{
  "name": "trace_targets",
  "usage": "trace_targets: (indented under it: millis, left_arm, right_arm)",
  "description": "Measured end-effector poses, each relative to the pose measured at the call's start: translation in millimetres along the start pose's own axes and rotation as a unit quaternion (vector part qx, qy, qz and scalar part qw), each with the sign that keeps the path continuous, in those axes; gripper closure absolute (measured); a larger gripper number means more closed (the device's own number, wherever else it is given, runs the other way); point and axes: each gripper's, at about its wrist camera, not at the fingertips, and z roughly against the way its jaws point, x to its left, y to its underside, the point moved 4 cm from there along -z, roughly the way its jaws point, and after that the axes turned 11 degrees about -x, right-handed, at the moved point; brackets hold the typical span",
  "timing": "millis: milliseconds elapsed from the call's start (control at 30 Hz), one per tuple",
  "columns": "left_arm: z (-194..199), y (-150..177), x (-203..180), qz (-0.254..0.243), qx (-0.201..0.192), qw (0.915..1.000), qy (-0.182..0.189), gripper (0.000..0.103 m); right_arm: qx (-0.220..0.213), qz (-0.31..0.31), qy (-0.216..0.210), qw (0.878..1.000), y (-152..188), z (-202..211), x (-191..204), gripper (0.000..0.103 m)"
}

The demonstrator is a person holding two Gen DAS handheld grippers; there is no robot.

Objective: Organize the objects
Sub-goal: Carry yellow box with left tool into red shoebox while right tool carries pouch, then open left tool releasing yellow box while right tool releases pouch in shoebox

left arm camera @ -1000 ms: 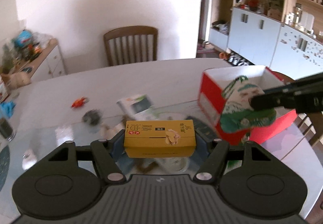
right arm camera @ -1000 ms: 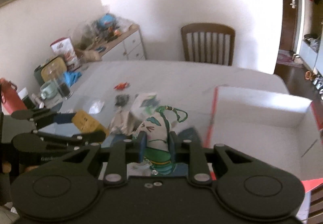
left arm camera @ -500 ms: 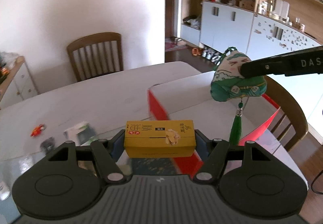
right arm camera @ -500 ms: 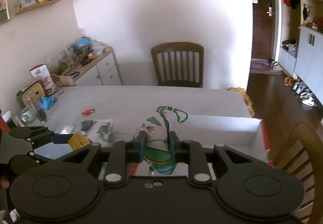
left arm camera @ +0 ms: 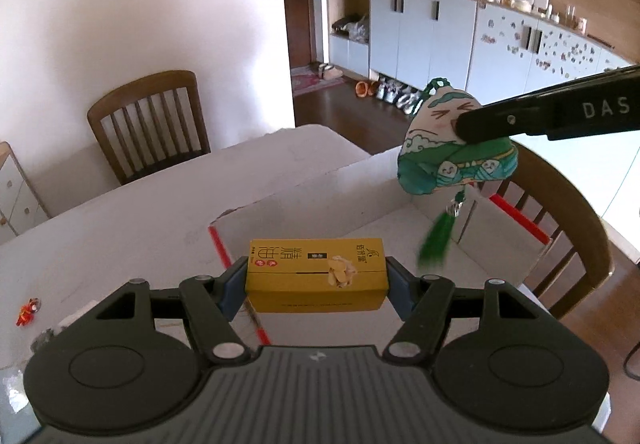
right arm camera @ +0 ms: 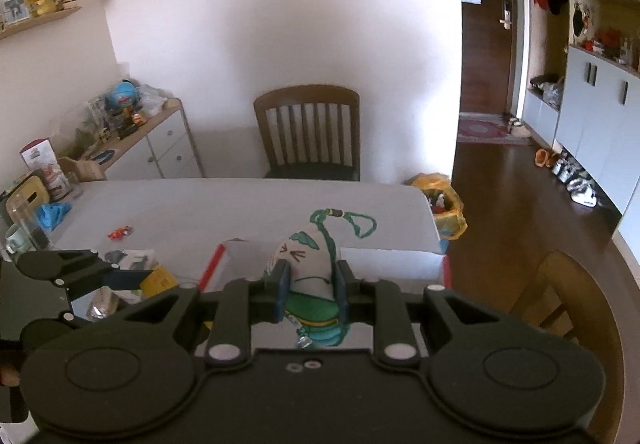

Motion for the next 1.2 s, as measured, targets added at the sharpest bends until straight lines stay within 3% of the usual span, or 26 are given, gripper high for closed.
trace_targets:
  millis: [500, 833, 1200]
  left_arm:
    - [-86, 26, -17, -0.019, 0.091, 0.9956, 0.011, 0.033]
    - [-122, 39, -30, -0.034, 0.156, 0.987, 0.017, 0.033]
    - [-138, 57, -36, -0.036, 0.219, 0.9746, 0.032, 0.033]
  right_arm:
    - [0.131, -0.01, -0.002, 0.991, 73, -63, -40, 0.08]
    - [0.198, 0.013, -0.01, 0.98, 100, -87, -37, 0.078]
    - [0.219, 0.017, -0.008, 0.975, 106, -92, -42, 0.076]
